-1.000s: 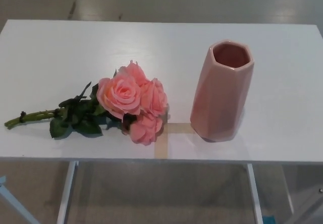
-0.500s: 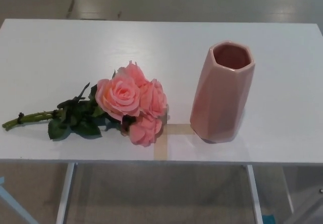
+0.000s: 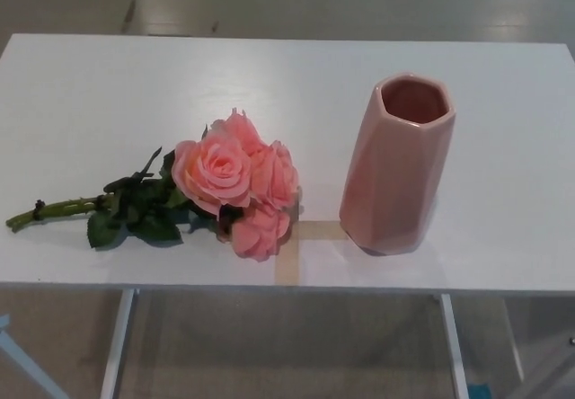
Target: Use the left hand to pick up the rose and then lift and insert it into the pink vase.
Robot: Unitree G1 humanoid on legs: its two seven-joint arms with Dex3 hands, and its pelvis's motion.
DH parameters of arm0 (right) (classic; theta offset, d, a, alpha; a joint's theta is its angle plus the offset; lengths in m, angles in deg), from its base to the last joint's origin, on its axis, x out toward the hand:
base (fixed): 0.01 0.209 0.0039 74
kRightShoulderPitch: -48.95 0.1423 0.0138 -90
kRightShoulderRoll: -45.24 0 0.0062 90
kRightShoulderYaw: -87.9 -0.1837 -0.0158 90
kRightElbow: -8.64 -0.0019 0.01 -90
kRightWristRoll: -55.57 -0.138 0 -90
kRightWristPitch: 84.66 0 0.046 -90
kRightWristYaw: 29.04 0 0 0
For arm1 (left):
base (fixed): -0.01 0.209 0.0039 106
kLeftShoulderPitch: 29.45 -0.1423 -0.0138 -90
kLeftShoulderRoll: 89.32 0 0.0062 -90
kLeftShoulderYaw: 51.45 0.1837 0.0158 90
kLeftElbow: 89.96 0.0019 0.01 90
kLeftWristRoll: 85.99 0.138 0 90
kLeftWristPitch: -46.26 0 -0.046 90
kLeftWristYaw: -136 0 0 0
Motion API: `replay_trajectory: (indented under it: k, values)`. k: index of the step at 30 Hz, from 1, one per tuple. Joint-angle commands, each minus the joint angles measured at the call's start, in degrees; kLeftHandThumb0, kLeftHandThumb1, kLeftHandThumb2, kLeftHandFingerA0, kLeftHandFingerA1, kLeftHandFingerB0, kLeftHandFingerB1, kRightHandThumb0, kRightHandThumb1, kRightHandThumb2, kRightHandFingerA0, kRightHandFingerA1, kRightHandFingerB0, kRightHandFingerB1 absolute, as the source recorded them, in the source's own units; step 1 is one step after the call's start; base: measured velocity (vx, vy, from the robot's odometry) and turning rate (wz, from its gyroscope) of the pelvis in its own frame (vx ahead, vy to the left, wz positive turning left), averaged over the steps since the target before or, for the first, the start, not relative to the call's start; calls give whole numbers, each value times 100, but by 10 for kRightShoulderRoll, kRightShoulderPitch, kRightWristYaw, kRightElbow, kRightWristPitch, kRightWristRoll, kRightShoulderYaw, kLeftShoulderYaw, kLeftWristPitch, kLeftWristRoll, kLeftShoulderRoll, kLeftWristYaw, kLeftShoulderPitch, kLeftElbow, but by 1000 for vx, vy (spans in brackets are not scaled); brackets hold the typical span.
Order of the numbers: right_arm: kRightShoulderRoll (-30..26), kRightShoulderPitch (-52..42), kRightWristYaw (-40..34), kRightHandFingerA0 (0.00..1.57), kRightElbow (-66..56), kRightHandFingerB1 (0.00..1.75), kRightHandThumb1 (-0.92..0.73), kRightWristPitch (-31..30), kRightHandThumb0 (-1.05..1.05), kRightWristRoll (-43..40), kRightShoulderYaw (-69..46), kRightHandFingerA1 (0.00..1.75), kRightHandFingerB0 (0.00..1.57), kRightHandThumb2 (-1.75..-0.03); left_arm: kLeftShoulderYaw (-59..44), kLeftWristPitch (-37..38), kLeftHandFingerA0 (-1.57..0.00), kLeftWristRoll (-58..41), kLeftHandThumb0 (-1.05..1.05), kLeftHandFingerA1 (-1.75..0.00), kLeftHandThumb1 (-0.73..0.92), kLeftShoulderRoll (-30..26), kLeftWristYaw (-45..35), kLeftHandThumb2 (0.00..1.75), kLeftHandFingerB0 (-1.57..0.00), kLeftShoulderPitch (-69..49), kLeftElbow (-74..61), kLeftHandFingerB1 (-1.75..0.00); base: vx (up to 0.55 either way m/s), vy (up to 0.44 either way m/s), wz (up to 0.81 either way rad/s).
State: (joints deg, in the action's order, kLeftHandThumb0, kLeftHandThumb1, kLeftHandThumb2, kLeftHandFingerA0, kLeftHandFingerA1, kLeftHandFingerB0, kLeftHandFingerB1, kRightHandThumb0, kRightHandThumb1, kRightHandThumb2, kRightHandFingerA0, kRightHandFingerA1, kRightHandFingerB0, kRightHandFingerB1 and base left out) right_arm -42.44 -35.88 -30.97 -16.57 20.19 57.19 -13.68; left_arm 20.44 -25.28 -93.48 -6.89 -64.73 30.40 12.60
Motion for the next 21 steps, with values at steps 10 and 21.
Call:
replay_trajectory:
  k: [10,21]
  values:
    - [6,-16,-10,60,-16,46,-65,29,-24,0,9,50,54,-59,-31,105,-7,-86,-60,-33,39,-19,-99,68,-10,-206,-358,-31,0,0,0]
    - [2,-10,-9,60,-10,46,-65,27,-24,0,16,50,54,-59,-85,88,-2,3,-55,-24,36,12,9,73,-10,-14,-430,-32,-1,0,1]
